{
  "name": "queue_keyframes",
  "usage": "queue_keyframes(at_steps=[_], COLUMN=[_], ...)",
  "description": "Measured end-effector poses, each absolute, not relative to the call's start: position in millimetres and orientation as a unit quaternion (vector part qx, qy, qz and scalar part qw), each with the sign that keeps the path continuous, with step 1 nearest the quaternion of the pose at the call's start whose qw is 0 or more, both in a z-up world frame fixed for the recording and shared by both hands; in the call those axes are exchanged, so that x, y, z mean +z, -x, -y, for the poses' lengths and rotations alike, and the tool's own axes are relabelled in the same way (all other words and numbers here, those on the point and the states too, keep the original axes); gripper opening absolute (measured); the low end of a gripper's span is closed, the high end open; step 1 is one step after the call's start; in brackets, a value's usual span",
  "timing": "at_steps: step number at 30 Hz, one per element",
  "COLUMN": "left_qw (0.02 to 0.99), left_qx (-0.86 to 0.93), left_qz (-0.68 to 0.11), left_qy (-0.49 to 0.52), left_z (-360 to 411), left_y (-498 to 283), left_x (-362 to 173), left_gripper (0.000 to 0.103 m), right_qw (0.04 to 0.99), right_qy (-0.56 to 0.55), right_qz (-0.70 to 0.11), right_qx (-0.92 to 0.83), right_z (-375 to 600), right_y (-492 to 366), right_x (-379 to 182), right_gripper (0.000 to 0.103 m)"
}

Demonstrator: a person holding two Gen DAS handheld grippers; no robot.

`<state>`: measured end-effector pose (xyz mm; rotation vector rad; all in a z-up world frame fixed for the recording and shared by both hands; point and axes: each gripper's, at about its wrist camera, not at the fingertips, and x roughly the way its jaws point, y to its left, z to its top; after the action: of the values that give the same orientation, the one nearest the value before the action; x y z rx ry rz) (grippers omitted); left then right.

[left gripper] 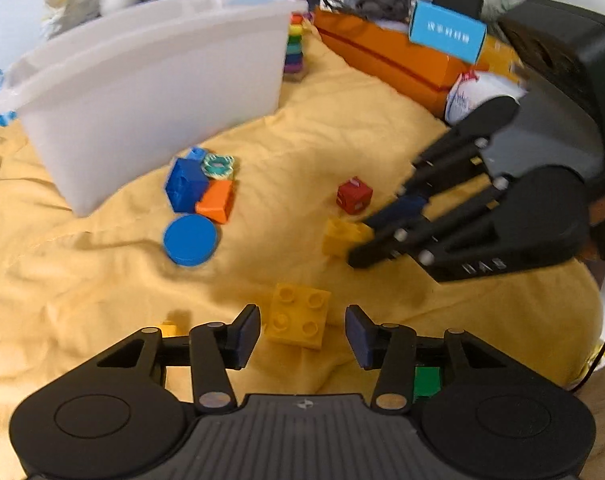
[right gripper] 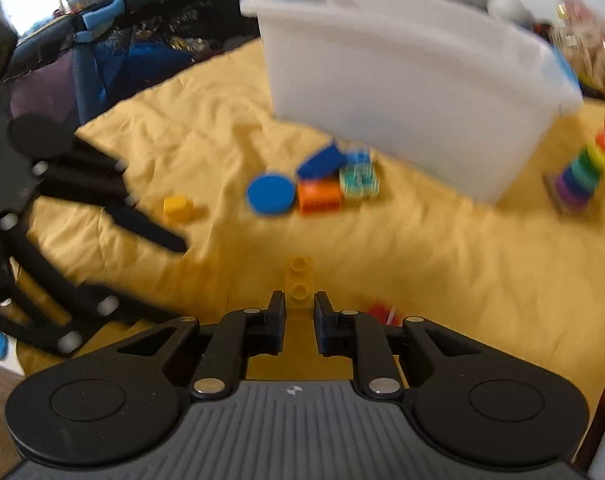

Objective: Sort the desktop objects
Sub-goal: 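Grasp the square yellow brick with the left tool while the right tool grasps the small yellow brick, then carry both yellow bricks over the white bin and open both tools to drop them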

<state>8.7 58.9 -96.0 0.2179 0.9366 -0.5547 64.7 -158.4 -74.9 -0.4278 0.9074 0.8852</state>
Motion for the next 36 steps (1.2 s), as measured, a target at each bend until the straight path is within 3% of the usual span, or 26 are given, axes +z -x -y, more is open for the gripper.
queue_keyframes(at_steps=[2, 3, 7, 10, 16, 21, 25, 33, 34, 36], left_qw=[0.848, 0.853, 0.866, 0.885, 0.942, 0.958, 0.956, 0.926, 0.924, 0.927], left_qx=[-0.26, -0.253, -0.241, -0.23, -0.177, -0.128, -0.105, -0.069, -0.067, -0.071], left_qz=[-0.45, -0.446, -0.43, -0.397, -0.278, -0.253, -0.274, -0.367, -0.373, -0.364], left_qy=[-0.103, -0.101, -0.085, -0.075, -0.068, -0.042, -0.004, -0.051, -0.056, -0.059], left_z=[-58.0, -59.5, -65.1, -72.3, -91.0, -108.8, -118.1, -108.2, -107.5, -106.5], left_y=[-10.3, -8.8, -4.5, -8.1, -45.4, -103.9, -150.3, -193.7, -191.5, -181.3], left_x=[-105.1, -106.9, -100.9, -68.6, 31.5, 68.5, 66.9, 4.4, 2.4, 6.9], left_gripper=[0.046, 0.038, 0.037, 0.037, 0.037, 0.037, 0.037, 0.038, 0.041, 0.049], right_qw=[0.784, 0.786, 0.801, 0.801, 0.85, 0.894, 0.905, 0.886, 0.883, 0.882], right_qy=[0.189, 0.185, 0.173, 0.174, 0.159, 0.113, 0.107, 0.114, 0.118, 0.122], right_qz=[-0.435, -0.434, -0.419, -0.42, -0.339, -0.266, -0.268, -0.361, -0.366, -0.366], right_qx=[0.401, 0.399, 0.39, 0.389, 0.37, 0.343, 0.313, 0.269, 0.27, 0.269], right_z=[164.5, 166.4, 164.0, 159.9, 156.0, 152.2, 138.9, 114.7, 112.3, 111.0], right_y=[-61.1, -59.7, -58.8, -59.6, -82.3, -128.4, -175.9, -227.1, -227.5, -222.6], right_x=[-85.0, -87.3, -89.2, -84.8, -15.6, 48.2, 59.7, 17.6, 15.1, 15.1], right_gripper=[0.018, 0.018, 0.024, 0.017, 0.017, 0.017, 0.017, 0.018, 0.019, 0.033])
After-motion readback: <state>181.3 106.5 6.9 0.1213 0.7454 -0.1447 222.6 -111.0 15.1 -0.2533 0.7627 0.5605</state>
